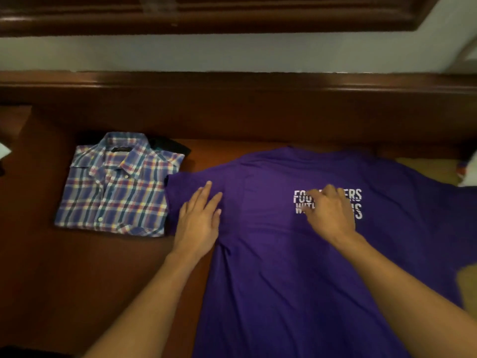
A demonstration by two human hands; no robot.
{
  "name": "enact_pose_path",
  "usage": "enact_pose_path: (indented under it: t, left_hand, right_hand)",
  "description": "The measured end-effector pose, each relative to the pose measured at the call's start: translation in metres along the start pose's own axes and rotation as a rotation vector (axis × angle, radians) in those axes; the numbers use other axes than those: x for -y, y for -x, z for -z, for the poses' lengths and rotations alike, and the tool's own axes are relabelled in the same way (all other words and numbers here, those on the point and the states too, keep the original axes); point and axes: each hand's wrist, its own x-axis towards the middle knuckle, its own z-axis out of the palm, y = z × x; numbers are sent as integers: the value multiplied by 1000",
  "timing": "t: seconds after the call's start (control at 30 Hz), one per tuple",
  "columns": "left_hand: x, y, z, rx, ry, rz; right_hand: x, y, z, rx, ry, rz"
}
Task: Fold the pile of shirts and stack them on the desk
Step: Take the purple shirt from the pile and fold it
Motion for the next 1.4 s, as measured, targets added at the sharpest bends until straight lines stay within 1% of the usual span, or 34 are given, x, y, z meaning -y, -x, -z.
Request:
enact_pose_path:
  t: [0.03,0.07,0.13,0.17,0.2,0.27,0.33,0.4,0.5,0.57,0.63,0.73,0.8,0.87,0.97,1.1,1.3,1.4]
  left_hand:
    - [-6,-2,-3,79,-32,-71]
    - [-10,-5,-6,165,-76,-79]
    - [-13,-13,-11,282,-135,49]
    - [-14,-18,-11,292,-134,115]
    - [-16,-21,-11,273,-134,135]
    - [-24,-28,-12,241,-165,54]
    - [-30,-37,-14,295,-194,-33]
    - [-32,-46,-15,368,-163,19]
    - [-35,-55,-16,400,-125,124]
    - [-42,-52,-15,375,-111,122]
    - [-52,-40,-17,289,-103,66]
    - [-62,2,-26,156,-91,-61]
    - [-63,37,-36,123,-85,-126]
    - [-57,72,-45,127,-76,-153]
    - [-48,122,-50,123,-54,-98]
    - [-30,172,-46,77,2,34]
    - [-12,218,-25,61,61,265]
    - [-10,233,-24,42,108,366]
  right_hand:
    - [-7,4,-2,11,-5,7]
    - [-13,6,-3,18,-12,28]
    - [-20,11,-3,18,-20,56]
    - [-23,13,-2,14,-23,47]
    - [-27,15,0,3,-30,23]
    - [-37,21,3,-35,-45,-43]
    - [-52,31,3,-70,-47,-94]
    - [-72,43,1,-60,-59,-130]
    - [-103,59,-5,47,-102,-110]
    - [-117,70,-5,61,-168,-43]
    - [-124,84,0,-9,-237,-31]
    - [-130,112,9,-134,-305,-108]
    - [-133,134,12,-148,-320,-148]
    - [-131,155,14,-127,-320,-162]
    - [-115,177,20,-97,-323,-127]
    - [-73,179,33,-36,-294,1]
    - [10,138,57,22,-268,222]
    - [51,105,64,53,-222,375]
